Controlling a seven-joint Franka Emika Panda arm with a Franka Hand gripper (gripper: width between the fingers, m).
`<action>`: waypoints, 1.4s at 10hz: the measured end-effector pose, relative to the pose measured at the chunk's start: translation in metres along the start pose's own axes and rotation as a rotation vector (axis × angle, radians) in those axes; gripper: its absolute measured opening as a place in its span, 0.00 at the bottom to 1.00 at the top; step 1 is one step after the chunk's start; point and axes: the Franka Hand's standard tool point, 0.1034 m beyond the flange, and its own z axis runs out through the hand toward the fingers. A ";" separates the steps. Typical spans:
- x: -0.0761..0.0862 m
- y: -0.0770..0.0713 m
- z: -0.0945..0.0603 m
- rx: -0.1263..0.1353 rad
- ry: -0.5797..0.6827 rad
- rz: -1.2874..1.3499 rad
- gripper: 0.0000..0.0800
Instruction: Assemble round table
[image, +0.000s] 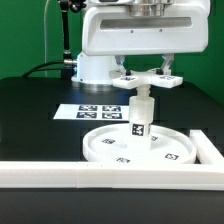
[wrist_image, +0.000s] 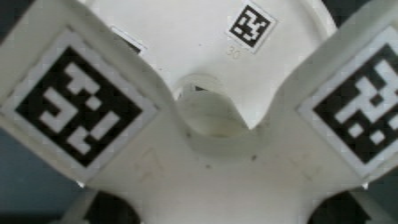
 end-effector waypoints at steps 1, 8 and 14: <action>0.001 0.001 0.000 0.000 0.001 0.002 0.56; -0.001 0.003 0.015 -0.006 -0.012 0.004 0.56; 0.002 0.003 0.015 -0.007 -0.002 -0.001 0.56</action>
Offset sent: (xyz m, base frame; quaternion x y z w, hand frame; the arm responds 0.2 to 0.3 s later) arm 0.0012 0.0022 -0.0065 0.0019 0.0034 -0.0053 1.0000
